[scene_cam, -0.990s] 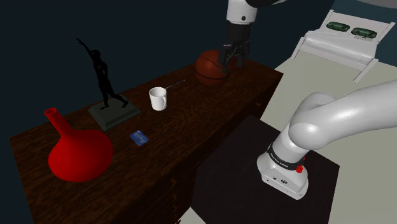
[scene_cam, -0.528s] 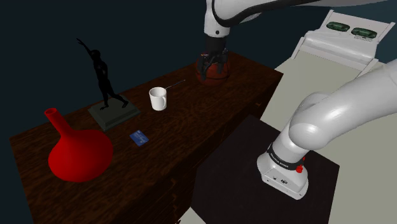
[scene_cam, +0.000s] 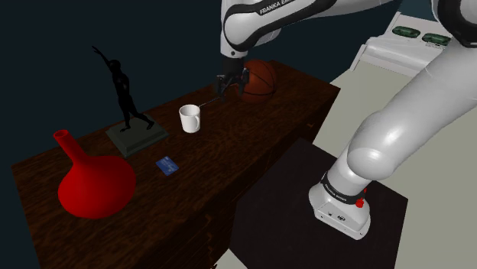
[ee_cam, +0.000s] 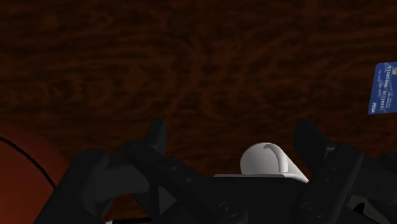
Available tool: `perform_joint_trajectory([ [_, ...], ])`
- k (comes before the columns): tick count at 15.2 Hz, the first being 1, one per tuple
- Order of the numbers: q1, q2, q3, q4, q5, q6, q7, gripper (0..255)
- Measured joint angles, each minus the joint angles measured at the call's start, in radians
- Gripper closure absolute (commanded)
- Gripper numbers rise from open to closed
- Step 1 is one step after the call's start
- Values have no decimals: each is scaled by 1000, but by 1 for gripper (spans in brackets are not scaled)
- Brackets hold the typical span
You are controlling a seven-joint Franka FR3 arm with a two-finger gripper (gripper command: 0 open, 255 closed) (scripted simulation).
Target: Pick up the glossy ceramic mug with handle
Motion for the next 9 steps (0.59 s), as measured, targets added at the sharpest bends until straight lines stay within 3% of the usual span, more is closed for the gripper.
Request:
perform_joint_trajectory([
  [9,14,333,16,217,-22,150,46,0],
])
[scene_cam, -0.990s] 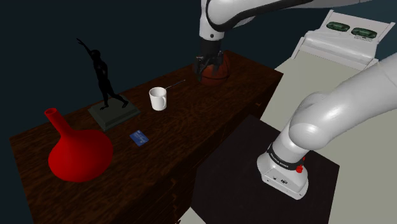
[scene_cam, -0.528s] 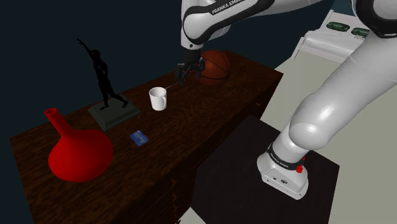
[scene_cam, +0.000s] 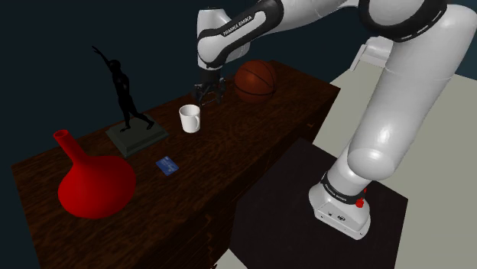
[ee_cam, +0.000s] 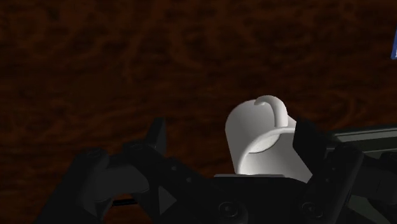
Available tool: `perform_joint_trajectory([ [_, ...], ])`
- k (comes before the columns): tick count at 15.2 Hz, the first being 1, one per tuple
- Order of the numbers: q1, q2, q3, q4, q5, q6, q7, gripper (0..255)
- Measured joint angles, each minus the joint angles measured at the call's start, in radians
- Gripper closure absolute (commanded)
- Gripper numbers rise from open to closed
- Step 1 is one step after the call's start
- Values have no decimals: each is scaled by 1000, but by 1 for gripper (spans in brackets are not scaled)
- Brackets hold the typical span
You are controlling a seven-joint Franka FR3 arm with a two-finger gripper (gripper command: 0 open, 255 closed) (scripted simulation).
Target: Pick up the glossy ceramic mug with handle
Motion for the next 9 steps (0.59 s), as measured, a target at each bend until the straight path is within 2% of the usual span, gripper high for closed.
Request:
perform_joint_trajectory([
  [5,13,183,-2,173,-16,26,21,0],
  [9,18,237,-3,192,-21,65,25,0],
])
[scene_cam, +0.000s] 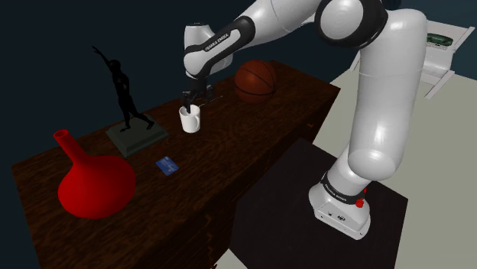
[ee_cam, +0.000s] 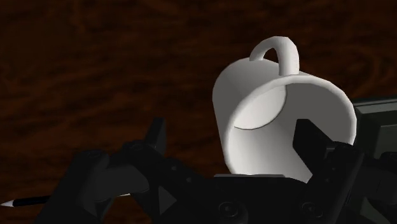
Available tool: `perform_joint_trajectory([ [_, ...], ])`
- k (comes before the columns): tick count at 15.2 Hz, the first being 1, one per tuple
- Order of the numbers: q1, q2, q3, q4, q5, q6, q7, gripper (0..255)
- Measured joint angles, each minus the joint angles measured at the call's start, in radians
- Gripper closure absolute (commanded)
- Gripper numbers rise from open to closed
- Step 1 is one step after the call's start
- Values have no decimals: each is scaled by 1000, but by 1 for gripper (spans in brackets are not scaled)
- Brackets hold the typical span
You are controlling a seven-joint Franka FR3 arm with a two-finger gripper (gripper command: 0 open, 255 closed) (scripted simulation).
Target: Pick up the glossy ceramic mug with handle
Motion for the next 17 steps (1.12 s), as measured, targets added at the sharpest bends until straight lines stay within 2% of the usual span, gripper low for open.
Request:
perform_joint_trajectory([
  [4,0,32,-2,-6,-3,39,-1,0],
  [5,0,35,-2,-7,-3,42,-2,255],
  [17,1,30,-2,-6,-3,36,0,255],
])
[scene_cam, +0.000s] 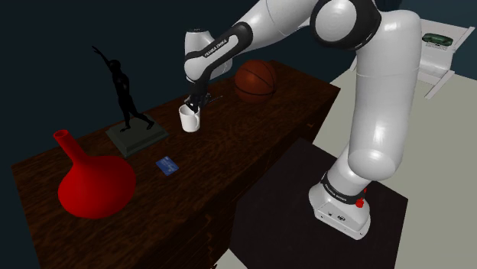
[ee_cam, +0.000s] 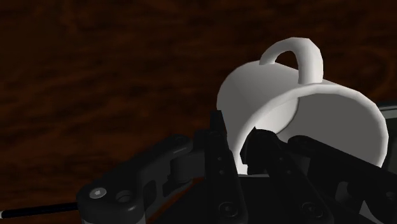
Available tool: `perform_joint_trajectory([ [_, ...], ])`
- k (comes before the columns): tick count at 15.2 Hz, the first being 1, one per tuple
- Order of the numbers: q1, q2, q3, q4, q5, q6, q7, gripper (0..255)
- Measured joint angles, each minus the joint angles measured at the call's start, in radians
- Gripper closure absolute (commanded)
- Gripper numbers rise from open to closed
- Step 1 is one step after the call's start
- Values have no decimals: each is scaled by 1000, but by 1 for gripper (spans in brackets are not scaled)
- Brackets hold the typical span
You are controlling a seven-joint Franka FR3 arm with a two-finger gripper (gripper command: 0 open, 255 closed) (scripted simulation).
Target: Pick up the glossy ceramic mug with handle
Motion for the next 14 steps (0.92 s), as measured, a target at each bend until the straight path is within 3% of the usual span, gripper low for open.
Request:
perform_joint_trajectory([
  [14,-6,-96,4,51,8,-147,-1,255],
])
